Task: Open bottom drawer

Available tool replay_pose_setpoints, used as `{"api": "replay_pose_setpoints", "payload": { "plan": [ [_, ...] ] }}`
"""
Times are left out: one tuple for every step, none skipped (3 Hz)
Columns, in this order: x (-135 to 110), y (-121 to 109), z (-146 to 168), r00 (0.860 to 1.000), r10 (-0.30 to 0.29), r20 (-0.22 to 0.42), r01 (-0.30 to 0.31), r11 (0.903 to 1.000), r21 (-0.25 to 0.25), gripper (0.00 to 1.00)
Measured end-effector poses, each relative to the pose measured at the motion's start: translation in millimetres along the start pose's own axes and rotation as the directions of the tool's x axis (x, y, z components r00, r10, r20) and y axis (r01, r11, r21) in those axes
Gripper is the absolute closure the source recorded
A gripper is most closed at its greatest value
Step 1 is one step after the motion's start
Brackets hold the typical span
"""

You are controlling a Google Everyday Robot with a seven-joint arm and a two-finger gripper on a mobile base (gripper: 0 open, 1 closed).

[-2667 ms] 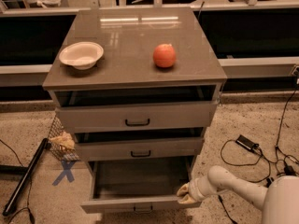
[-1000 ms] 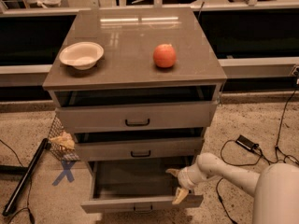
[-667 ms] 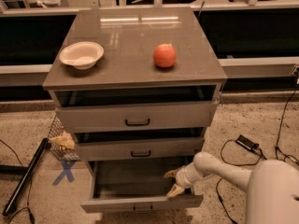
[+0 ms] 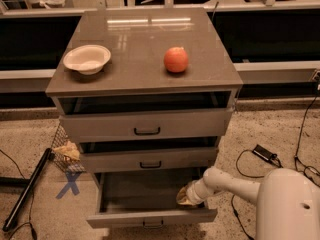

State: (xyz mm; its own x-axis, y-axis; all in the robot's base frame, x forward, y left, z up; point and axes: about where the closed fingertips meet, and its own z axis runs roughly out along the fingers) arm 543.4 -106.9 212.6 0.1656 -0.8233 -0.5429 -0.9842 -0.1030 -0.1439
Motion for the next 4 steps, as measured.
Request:
{"api": "replay_pose_setpoints", "payload": {
  "plan": [
    [2.6,1.4,12.6,0.998,-0.029,-0.054,0.029,0.9996,-0.003,1.00],
    [7.1,5.3,25.5,0.996,-0.043,-0.072,0.042,0.9990,-0.013,1.00],
    [6.9,5.0,40.4,0.997,-0.058,-0.059,0.057,0.9982,-0.019,1.00],
    [13.9,4.3,46.3,0.999,-0.047,-0.028,0.046,0.9983,-0.035,1.00]
  ]
}}
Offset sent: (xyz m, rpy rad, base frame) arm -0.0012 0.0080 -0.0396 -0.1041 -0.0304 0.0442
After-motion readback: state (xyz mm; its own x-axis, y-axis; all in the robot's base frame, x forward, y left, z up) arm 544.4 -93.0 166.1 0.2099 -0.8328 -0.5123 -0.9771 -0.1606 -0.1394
